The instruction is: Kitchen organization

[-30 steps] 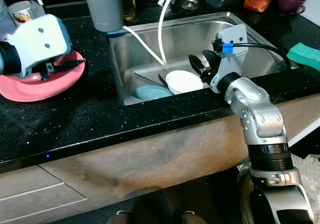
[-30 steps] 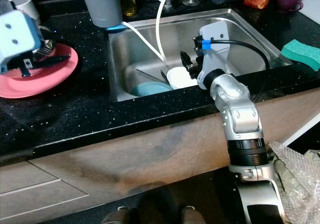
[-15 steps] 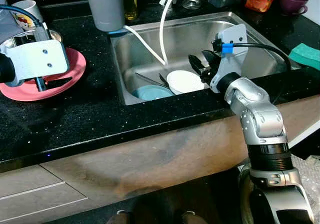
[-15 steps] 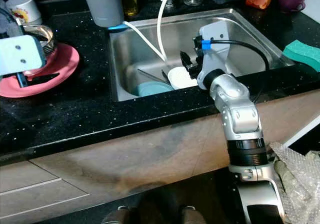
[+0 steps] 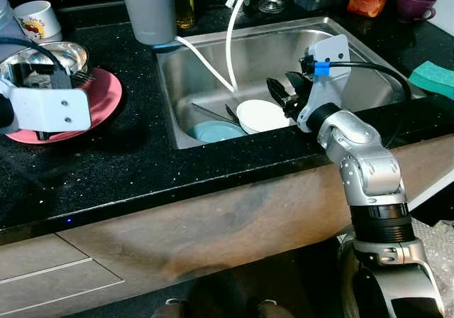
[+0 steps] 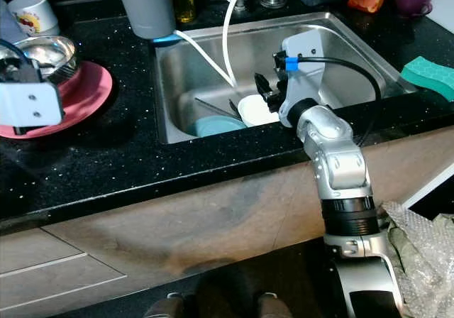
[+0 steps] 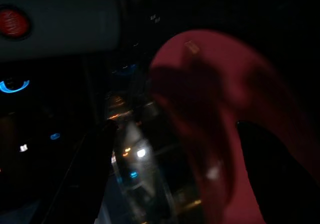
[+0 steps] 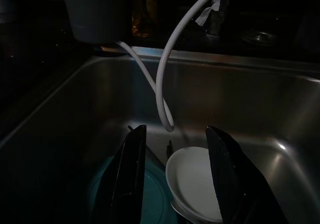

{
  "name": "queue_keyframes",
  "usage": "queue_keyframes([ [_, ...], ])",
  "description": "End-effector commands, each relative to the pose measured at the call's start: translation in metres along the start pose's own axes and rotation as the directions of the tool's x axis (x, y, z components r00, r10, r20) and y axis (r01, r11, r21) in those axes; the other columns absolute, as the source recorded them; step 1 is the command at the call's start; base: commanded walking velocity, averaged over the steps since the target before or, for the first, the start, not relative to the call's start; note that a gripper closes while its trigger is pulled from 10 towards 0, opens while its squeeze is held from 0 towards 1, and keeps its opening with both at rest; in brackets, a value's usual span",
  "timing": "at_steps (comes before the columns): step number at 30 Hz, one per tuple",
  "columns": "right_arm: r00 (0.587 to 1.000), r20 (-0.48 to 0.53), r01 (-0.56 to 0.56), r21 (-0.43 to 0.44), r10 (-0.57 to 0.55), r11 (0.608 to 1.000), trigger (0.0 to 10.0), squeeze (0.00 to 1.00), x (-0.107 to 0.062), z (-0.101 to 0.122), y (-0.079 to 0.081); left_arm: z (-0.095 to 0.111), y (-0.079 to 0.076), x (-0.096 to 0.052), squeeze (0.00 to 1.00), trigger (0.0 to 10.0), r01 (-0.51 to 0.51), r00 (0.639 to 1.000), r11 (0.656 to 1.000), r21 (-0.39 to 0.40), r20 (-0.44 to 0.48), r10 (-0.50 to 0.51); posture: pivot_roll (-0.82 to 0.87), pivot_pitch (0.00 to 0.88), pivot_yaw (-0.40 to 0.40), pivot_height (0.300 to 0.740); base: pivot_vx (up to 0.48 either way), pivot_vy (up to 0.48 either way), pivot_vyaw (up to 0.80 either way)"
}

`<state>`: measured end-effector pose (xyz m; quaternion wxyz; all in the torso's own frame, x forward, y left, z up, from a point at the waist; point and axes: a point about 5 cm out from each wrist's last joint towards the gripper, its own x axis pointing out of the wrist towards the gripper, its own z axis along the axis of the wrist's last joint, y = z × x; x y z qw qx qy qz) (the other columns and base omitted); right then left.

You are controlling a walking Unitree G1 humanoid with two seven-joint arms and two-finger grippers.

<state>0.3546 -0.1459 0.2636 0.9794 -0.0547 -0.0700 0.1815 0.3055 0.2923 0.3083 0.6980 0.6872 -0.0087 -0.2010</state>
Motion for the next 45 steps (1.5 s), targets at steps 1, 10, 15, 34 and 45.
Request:
queue_keyframes([
  [1,1.0,-0.008,-0.007,0.009,0.007,1.0,10.0,0.0,-0.001,-0.003,0.002,-0.003,0.001,-0.001,0.0,10.0,-0.012,1.0,0.999,0.031,-0.021,0.012,0.05,0.118,0.011,0.74,0.0,0.0,0.0],
  [10,1.0,-0.006,-0.014,0.008,0.014,1.0,10.0,0.0,0.0,-0.003,0.004,0.001,0.007,0.007,0.0,10.0,-0.116,0.993,0.993,0.033,0.018,0.115,0.04,0.115,0.01,0.74,0.0,0.0,0.0],
  [15,1.0,-0.008,-0.013,0.008,0.013,1.0,10.0,0.0,-0.001,-0.003,0.004,0.0,0.006,0.009,0.0,10.0,-0.111,0.994,0.993,0.035,0.021,0.11,0.04,0.118,0.011,0.74,0.0,0.0,0.0],
  [34,1.0,-0.011,-0.009,0.008,0.009,1.0,10.0,0.0,0.0,-0.003,0.002,-0.01,0.009,0.009,0.0,0.0,-0.158,0.987,0.987,0.011,0.018,0.158,0.04,0.126,0.009,0.74,0.0,0.0,0.0],
  [45,1.0,-0.009,-0.004,0.005,0.004,1.0,10.0,0.0,0.0,-0.002,0.001,-0.011,0.02,0.009,0.0,0.0,-0.228,0.973,0.973,0.017,0.043,0.227,0.04,0.126,0.012,0.74,0.0,0.0,0.0],
])
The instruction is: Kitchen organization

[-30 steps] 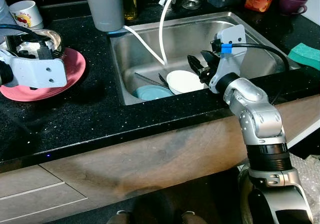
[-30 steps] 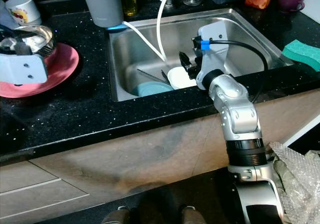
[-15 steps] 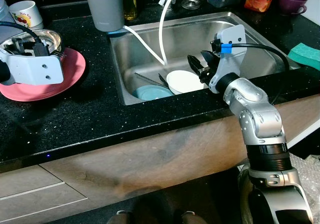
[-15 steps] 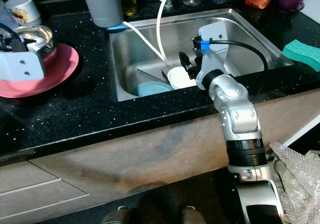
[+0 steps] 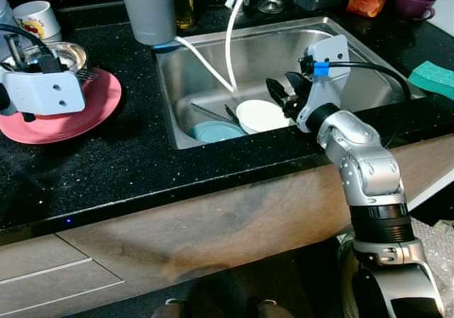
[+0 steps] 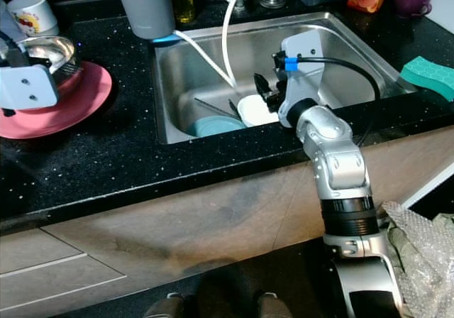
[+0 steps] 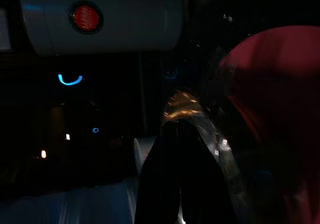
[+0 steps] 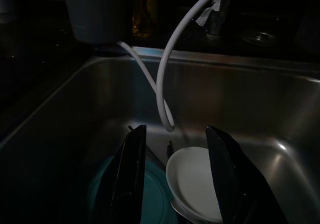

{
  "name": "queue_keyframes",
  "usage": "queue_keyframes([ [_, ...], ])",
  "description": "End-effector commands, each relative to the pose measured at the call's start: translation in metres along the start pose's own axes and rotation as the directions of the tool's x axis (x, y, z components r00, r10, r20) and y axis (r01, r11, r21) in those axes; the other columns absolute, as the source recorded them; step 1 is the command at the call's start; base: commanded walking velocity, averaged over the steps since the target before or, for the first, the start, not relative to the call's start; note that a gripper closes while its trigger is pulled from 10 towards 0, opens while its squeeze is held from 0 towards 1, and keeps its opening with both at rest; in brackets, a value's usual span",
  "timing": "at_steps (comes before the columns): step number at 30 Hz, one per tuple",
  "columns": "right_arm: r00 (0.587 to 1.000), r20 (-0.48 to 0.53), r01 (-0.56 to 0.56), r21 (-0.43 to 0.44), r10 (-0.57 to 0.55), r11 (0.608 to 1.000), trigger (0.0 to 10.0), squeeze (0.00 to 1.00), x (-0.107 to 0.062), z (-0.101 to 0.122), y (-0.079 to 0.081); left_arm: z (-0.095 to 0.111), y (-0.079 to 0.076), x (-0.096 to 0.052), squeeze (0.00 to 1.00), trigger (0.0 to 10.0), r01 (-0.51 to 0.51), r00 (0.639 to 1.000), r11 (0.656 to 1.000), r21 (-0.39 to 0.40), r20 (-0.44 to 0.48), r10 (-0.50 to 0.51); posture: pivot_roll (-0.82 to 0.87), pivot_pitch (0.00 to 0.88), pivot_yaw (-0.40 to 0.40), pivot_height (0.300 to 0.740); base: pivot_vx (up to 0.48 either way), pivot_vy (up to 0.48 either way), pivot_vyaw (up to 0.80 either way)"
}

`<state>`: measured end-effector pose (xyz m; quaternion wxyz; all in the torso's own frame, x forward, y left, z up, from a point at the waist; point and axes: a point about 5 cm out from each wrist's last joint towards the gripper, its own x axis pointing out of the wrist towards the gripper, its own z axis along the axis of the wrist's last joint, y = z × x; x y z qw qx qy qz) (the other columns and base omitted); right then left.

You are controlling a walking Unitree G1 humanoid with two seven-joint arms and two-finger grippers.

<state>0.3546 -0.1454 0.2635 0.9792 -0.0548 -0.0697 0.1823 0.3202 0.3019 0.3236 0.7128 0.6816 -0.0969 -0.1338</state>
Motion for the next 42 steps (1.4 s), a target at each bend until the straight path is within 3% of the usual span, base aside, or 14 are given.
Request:
queue_keyframes([
  [1,1.0,-0.009,-0.002,0.005,0.002,1.0,10.0,0.0,0.0,-0.002,0.0,0.003,0.004,0.002,0.0,0.0,-0.025,1.0,1.0,0.014,0.018,0.025,0.04,0.128,0.013,0.74,0.0,0.0,0.0],
  [6,1.0,-0.008,0.0,0.005,0.0,1.0,10.0,0.0,0.0,-0.002,-0.001,0.017,0.02,0.007,0.0,0.0,-0.125,0.984,0.983,-0.138,0.108,0.14,0.04,0.129,0.009,0.74,0.0,0.0,0.0],
  [7,1.0,-0.009,0.0,0.004,0.0,1.0,10.0,0.0,-0.001,-0.002,-0.001,0.027,0.022,0.011,0.0,4.0,-0.084,0.976,0.956,-0.28,0.169,0.135,0.04,0.127,0.008,0.74,0.0,0.0,0.0],
  [8,1.0,-0.009,0.0,0.004,0.0,1.0,10.0,0.0,-0.001,-0.002,-0.001,0.027,0.022,0.011,0.0,4.0,-0.084,0.976,0.956,-0.28,0.169,0.135,0.04,0.127,0.008,0.74,0.0,0.0,0.0],
  [9,1.0,-0.008,0.0,0.004,0.0,1.0,10.0,0.0,0.0,-0.002,-0.001,0.06,0.009,0.016,1.0,10.0,0.173,0.932,0.907,-0.383,0.361,-0.026,0.04,0.127,0.008,0.74,0.0,0.0,0.0],
  [10,1.0,-0.007,0.001,0.004,-0.001,1.0,10.0,0.0,0.0,-0.002,-0.001,0.071,0.004,0.017,1.0,10.0,0.251,0.905,0.884,-0.395,0.42,-0.07,0.04,0.125,0.01,0.74,0.0,0.0,0.0],
  [13,1.0,-0.006,0.001,0.005,-0.001,1.0,10.0,0.0,0.0,-0.002,-0.001,0.077,0.002,0.018,1.0,10.0,0.284,0.892,0.877,-0.387,0.442,-0.094,0.04,0.125,0.01,0.74,0.0,0.0,0.0],
  [15,1.0,-0.004,0.003,0.006,-0.003,1.0,10.0,0.0,0.0,-0.001,-0.001,0.071,-0.002,0.018,1.0,10.0,0.257,0.917,0.915,-0.311,0.378,-0.129,0.04,0.125,0.01,0.74,0.0,0.0,0.0],
  [19,1.0,-0.005,0.005,0.006,-0.005,1.0,10.0,0.0,0.0,-0.002,-0.001,0.056,-0.009,0.017,1.0,10.0,0.212,0.948,0.947,-0.243,0.285,-0.139,0.05,0.123,0.013,0.74,0.0,0.0,0.0],
  [23,1.0,-0.005,0.006,0.01,-0.006,1.0,10.0,0.0,-0.001,-0.003,0.0,0.046,-0.017,0.008,1.0,10.0,0.207,0.959,0.959,-0.194,0.233,-0.16,0.05,0.121,0.016,0.74,0.0,0.0,0.0],
  [31,1.0,-0.007,0.004,0.014,-0.004,1.0,10.0,0.0,-0.001,-0.004,0.001,0.043,-0.013,-0.003,1.0,10.0,0.165,0.973,0.969,-0.185,0.19,-0.129,0.05,0.12,0.015,0.74,0.0,0.0,0.0],
  [35,1.0,-0.007,-0.002,0.016,0.002,1.0,10.0,0.0,-0.001,-0.005,0.003,0.034,-0.004,-0.011,1.0,10.0,0.055,0.989,0.993,-0.102,0.142,-0.041,0.05,0.118,0.013,0.74,0.0,0.0,0.0],
  [41,1.0,-0.007,-0.01,0.019,0.01,1.0,10.0,0.0,0.0,-0.005,0.005,0.023,-0.007,-0.012,1.0,10.0,0.055,0.995,0.998,0.031,0.078,-0.058,0.06,0.11,0.01,0.74,0.0,0.0,0.0],
  [42,1.0,-0.006,-0.011,0.019,0.011,1.0,10.0,0.0,0.0,-0.005,0.006,0.021,-0.01,-0.012,0.41,10.0,0.074,0.995,0.996,0.04,0.066,-0.077,0.06,0.108,0.011,0.74,0.0,0.0,0.0],
])
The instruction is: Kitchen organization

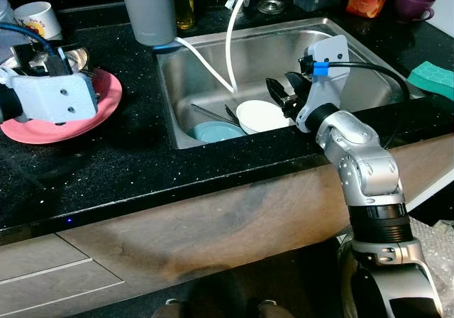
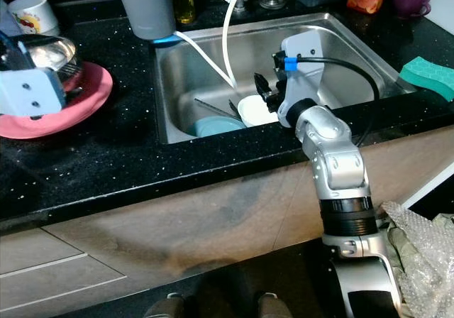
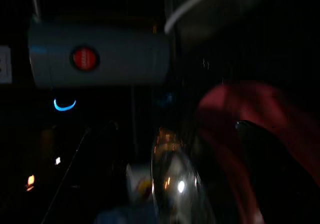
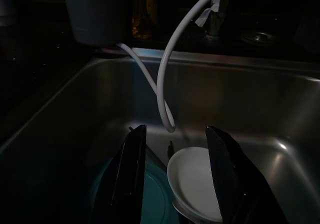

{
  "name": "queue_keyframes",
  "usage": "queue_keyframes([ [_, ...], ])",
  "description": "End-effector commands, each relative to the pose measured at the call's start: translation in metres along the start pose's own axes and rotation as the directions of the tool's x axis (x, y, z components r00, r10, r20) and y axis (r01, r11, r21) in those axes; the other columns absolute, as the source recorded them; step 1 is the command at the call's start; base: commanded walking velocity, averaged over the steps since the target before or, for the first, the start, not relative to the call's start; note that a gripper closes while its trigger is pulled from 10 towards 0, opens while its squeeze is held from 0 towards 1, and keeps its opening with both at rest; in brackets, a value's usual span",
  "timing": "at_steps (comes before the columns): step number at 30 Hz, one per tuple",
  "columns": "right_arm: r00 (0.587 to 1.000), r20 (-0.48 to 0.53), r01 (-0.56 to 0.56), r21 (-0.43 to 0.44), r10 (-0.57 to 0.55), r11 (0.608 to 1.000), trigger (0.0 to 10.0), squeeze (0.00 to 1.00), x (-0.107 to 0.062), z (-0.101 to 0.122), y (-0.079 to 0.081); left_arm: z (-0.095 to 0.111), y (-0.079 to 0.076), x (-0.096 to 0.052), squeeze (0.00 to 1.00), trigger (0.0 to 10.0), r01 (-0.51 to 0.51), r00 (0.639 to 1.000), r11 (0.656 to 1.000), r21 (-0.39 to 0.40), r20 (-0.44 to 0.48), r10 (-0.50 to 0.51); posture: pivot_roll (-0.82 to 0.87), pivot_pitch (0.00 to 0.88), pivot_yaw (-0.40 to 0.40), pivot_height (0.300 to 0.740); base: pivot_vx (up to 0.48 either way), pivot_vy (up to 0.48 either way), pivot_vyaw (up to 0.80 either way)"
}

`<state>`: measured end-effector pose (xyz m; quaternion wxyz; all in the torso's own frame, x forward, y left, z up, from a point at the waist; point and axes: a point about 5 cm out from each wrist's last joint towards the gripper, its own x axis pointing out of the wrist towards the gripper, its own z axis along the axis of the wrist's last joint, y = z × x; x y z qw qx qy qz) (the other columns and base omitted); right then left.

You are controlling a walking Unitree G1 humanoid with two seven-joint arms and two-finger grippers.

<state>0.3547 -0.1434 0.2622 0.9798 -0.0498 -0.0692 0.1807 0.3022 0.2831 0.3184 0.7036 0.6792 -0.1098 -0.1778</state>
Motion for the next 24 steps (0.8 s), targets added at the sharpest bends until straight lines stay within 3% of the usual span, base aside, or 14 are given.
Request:
queue_keyframes([
  [1,1.0,-0.006,-0.015,0.01,0.016,1.0,10.0,0.0,0.0,-0.004,0.004,-0.003,-0.006,-0.002,0.0,10.0,0.04,0.999,0.998,0.047,-0.024,-0.039,0.06,0.108,0.012,0.74,0.0,0.0,0.0],
  [10,1.0,-0.004,-0.016,0.011,0.016,1.0,10.0,0.0,0.0,-0.004,0.005,-0.01,-0.023,0.006,0.0,10.0,0.026,0.998,0.998,0.062,-0.05,-0.023,0.06,0.105,0.012,0.74,0.0,0.0,0.0],
  [16,1.0,-0.004,-0.017,0.008,0.017,1.0,10.0,0.0,0.0,-0.003,0.004,-0.016,-0.034,0.019,0.0,10.0,-0.045,0.997,0.995,0.094,-0.063,0.051,0.05,0.113,0.01,0.74,0.0,0.0,0.0],
  [21,1.0,-0.007,-0.015,0.007,0.015,1.0,10.0,0.0,0.0,-0.003,0.004,-0.022,-0.035,0.023,0.0,10.0,-0.066,0.994,0.994,0.085,-0.087,0.073,0.05,0.118,0.007,0.74,0.0,0.0,0.0],
  [23,1.0,-0.009,-0.015,0.007,0.015,1.0,10.0,0.0,0.0,-0.004,0.004,-0.023,-0.036,0.023,0.0,9.6,-0.067,0.993,0.994,0.09,-0.093,0.075,0.05,0.118,0.007,0.74,0.0,0.0,0.0],
  [24,1.0,-0.009,-0.016,0.007,0.016,1.0,10.0,0.0,0.0,-0.004,0.004,-0.025,-0.036,0.024,0.0,6.2,-0.07,0.992,0.993,0.093,-0.098,0.079,0.05,0.122,0.007,0.74,0.0,0.0,0.0],
])
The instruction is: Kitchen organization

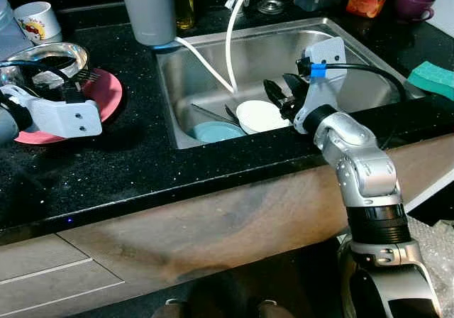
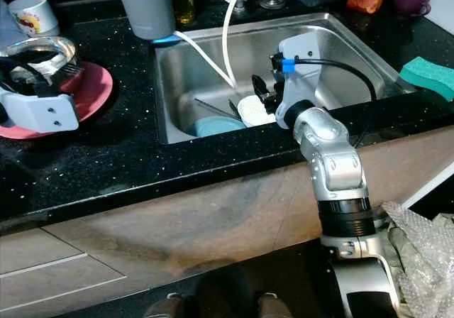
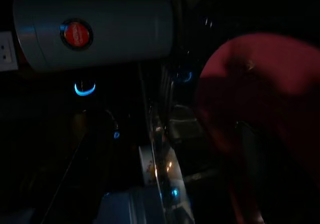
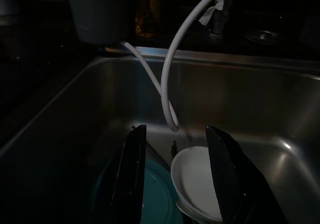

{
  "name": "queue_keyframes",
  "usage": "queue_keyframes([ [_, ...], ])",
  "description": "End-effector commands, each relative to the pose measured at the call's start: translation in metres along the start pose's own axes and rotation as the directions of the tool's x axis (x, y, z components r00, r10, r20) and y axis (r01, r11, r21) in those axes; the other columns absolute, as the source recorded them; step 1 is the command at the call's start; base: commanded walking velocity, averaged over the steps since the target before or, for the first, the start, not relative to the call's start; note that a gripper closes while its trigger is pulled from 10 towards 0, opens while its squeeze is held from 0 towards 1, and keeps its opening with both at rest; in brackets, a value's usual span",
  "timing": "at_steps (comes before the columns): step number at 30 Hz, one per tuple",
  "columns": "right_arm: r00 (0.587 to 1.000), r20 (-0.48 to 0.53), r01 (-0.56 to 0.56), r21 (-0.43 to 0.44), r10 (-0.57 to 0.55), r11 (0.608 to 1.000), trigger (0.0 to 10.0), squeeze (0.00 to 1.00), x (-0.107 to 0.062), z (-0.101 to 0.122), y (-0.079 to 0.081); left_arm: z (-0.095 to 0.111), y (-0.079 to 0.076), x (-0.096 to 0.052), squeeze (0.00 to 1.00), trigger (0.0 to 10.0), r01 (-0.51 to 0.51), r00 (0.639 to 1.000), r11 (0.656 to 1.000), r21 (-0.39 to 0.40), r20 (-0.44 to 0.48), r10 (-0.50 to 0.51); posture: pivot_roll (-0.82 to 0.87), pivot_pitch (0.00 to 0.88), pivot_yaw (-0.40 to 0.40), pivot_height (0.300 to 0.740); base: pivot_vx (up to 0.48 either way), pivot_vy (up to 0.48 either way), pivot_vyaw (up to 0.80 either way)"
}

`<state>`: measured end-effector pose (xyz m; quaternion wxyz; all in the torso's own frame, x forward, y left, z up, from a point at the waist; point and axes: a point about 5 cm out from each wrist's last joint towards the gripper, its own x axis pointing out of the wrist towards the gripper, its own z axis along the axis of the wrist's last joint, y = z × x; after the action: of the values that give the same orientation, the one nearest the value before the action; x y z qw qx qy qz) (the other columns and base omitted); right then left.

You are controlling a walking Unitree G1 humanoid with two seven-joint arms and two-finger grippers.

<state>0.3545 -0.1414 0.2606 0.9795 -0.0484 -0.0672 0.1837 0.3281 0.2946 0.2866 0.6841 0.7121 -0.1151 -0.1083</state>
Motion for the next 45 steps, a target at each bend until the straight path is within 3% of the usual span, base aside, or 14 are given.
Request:
queue_keyframes([
  [1,1.0,-0.006,-0.011,0.004,0.011,1.0,10.0,0.0,0.0,-0.002,0.002,-0.003,-0.008,0.003,0.0,5.5,0.014,1.0,1.0,0.003,-0.01,-0.014,0.05,0.122,0.006,0.74,0.0,0.0,0.0],
  [2,1.0,-0.007,-0.011,0.003,0.011,1.0,10.0,0.0,0.0,-0.002,0.002,-0.004,-0.007,0.003,0.0,3.9,0.008,1.0,1.0,0.002,-0.016,-0.008,0.05,0.122,0.006,0.74,0.0,0.0,0.0],
  [3,1.0,-0.007,-0.011,0.003,0.011,1.0,10.0,0.0,0.0,-0.002,0.002,-0.006,-0.007,0.005,0.0,0.3,-0.002,1.0,1.0,0.005,-0.021,0.002,0.05,0.122,0.006,0.74,0.0,0.0,0.0],
  [4,1.0,-0.007,-0.011,0.003,0.011,1.0,10.0,0.0,0.0,-0.002,0.002,-0.006,-0.008,0.006,0.0,0.0,-0.005,1.0,1.0,0.003,-0.023,0.005,0.05,0.122,0.006,0.74,0.0,0.0,0.0],
  [7,1.0,-0.007,-0.011,0.002,0.011,1.0,10.0,0.0,0.0,-0.002,0.001,-0.007,-0.008,0.007,0.0,0.0,-0.011,1.0,1.0,0.008,-0.023,0.011,0.04,0.126,0.004,0.74,0.0,0.0,0.0],
  [8,1.0,-0.007,-0.011,0.002,0.011,1.0,10.0,0.0,0.0,-0.002,0.001,-0.007,-0.008,0.007,0.0,2.1,-0.017,1.0,1.0,0.012,-0.021,0.017,0.04,0.126,0.004,0.74,0.0,0.0,0.0],
  [9,1.0,-0.007,-0.01,0.001,0.01,1.0,10.0,0.0,0.0,-0.001,0.001,-0.008,-0.007,0.008,0.0,0.0,-0.022,1.0,1.0,0.019,-0.02,0.022,0.04,0.126,0.005,0.74,0.0,0.0,0.0],
  [27,1.0,-0.008,-0.005,0.001,0.005,1.0,10.0,0.0,0.0,-0.002,0.0,-0.01,-0.008,0.014,0.0,0.0,-0.041,0.999,0.999,0.021,0.003,0.041,0.05,0.128,0.01,0.74,0.0,0.0,0.0],
  [33,1.0,-0.007,-0.001,0.0,0.001,1.0,10.0,0.0,0.0,-0.001,-0.001,-0.006,0.0,0.016,0.0,0.0,-0.085,0.996,0.996,0.023,0.033,0.084,0.04,0.128,0.01,0.74,0.0,0.0,0.0],
  [36,1.0,-0.006,0.0,-0.001,0.0,1.0,10.0,0.0,0.0,-0.001,-0.002,0.0,0.011,0.018,0.0,0.0,-0.134,0.989,0.991,0.031,0.074,0.132,0.04,0.128,0.011,0.74,0.0,0.0,0.0],
  [39,1.0,-0.004,0.003,-0.002,-0.003,1.0,10.0,0.0,0.0,0.0,-0.003,0.017,0.049,0.021,0.0,0.0,-0.274,0.951,0.961,0.041,0.162,0.264,0.04,0.127,0.01,0.74,0.0,0.0,0.0],
  [40,1.0,-0.004,0.003,-0.002,-0.003,1.0,10.0,0.0,0.0,0.0,-0.003,0.017,0.049,0.021,0.0,0.0,-0.274,0.951,0.961,0.041,0.162,0.264,0.04,0.127,0.01,0.74,0.0,0.0,0.0],
  [42,1.0,-0.004,0.003,-0.003,-0.003,1.0,10.0,0.0,0.0,0.0,-0.003,0.031,0.077,0.021,0.0,0.0,-0.363,0.911,0.93,0.051,0.228,0.343,0.04,0.127,0.012,0.74,0.0,0.0,0.0],
  [45,1.0,-0.003,0.003,-0.003,-0.003,1.0,10.0,0.0,0.0,0.0,-0.003,0.04,0.093,0.02,0.0,0.0,-0.408,0.886,0.911,0.057,0.266,0.38,0.04,0.127,0.012,0.74,0.0,0.0,0.0],
])
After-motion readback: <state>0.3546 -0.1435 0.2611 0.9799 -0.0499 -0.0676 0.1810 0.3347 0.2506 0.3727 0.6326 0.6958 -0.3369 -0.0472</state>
